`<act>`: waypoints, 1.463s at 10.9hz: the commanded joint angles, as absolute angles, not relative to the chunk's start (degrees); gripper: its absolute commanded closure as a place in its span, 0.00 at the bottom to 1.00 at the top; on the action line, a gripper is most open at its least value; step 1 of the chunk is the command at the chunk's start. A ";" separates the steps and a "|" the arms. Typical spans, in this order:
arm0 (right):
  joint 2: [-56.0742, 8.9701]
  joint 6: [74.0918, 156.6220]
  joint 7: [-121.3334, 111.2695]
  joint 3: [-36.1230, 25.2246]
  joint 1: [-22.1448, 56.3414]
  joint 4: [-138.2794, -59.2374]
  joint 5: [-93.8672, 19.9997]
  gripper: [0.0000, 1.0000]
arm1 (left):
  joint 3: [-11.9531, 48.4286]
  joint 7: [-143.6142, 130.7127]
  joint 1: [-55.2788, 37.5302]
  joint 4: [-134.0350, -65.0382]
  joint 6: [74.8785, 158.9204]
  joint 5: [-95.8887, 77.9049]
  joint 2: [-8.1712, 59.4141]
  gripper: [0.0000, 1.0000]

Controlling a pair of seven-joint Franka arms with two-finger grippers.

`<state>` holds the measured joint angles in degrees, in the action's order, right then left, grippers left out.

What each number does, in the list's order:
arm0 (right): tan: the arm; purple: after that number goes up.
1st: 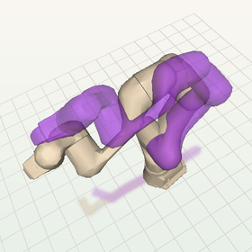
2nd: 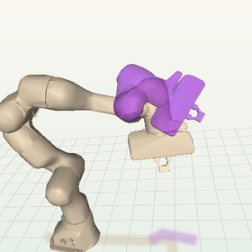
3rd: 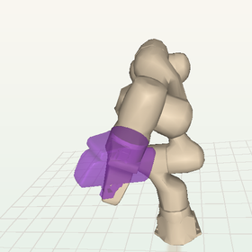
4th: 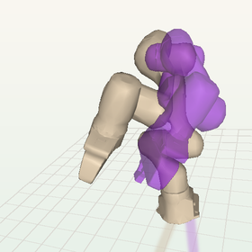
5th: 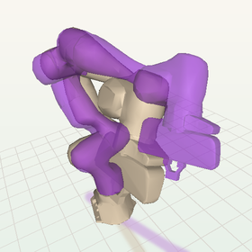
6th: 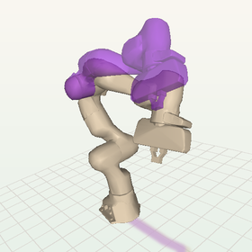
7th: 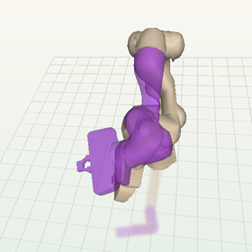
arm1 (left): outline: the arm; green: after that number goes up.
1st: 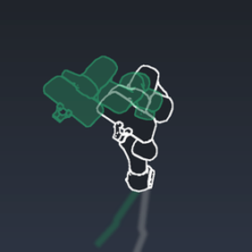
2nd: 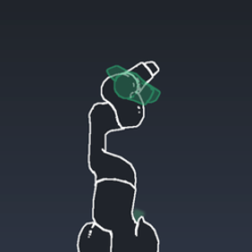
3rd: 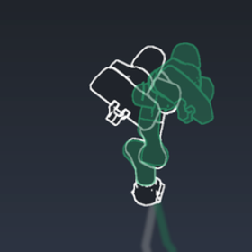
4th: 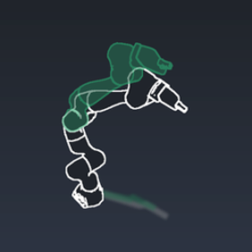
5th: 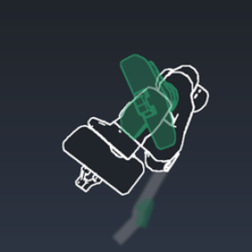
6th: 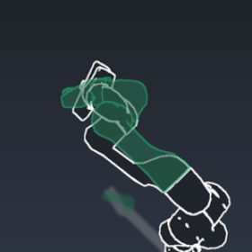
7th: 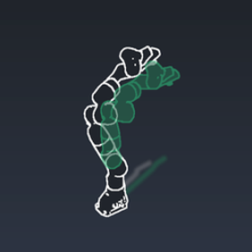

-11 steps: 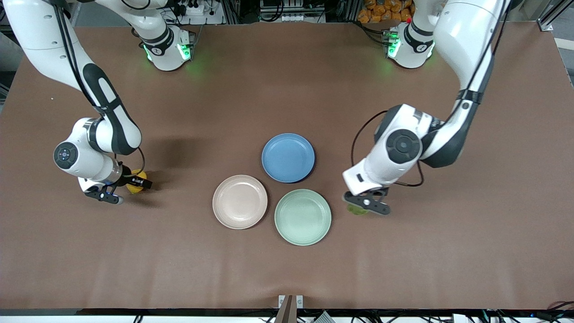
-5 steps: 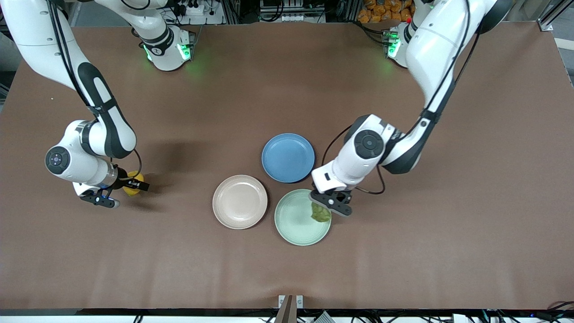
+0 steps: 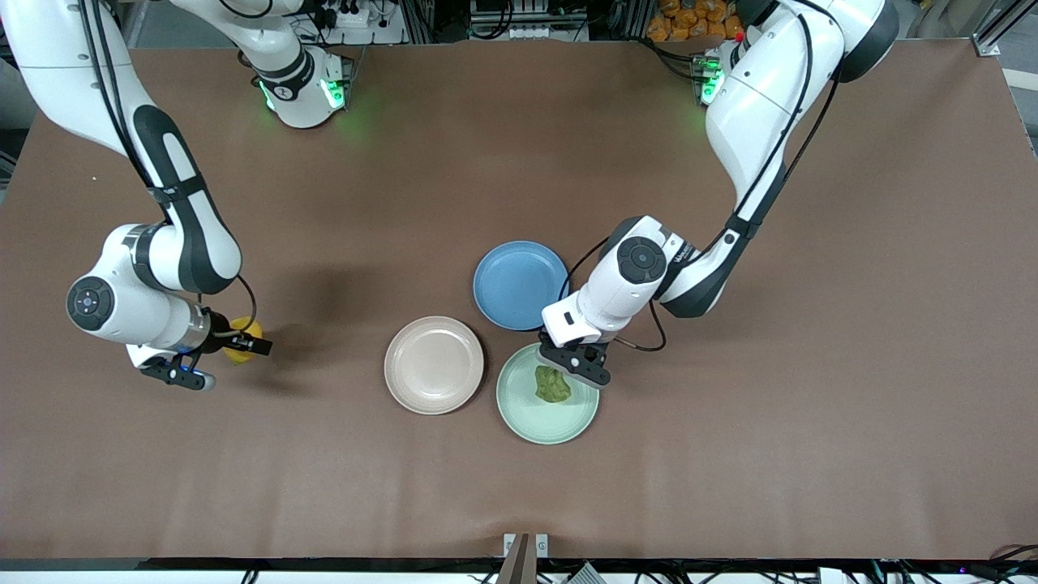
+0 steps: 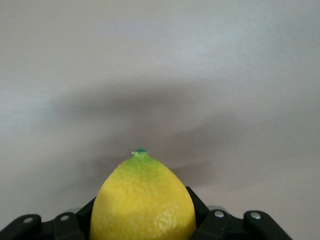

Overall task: Place lemon and lettuce in plates
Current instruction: 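Release the lettuce onto the green plate while the right gripper lifts lemon, then move the lemon onto the cream plate while the left gripper withdraws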

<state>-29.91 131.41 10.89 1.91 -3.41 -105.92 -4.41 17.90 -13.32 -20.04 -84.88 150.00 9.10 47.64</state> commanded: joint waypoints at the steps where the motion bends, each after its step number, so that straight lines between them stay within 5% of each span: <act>1: -29.71 130.25 11.95 3.25 -0.98 -101.88 -5.27 0.60 | 17.93 -15.30 -20.13 -83.32 150.12 9.67 47.64 0.00; 7: -33.74 130.34 12.04 3.78 7.37 -93.18 -5.36 0.61 | 18.10 -15.91 -16.28 -85.07 147.67 9.05 41.77 0.00; 12: -41.65 131.13 14.31 3.69 12.74 -83.69 -5.01 0.60 | 20.65 -13.81 -6.70 -84.99 131.69 9.05 33.23 0.00; 16: -43.59 136.03 20.37 3.69 17.48 -83.32 -5.19 0.59 | 20.83 -7.40 2.61 -84.81 122.45 9.05 29.19 0.00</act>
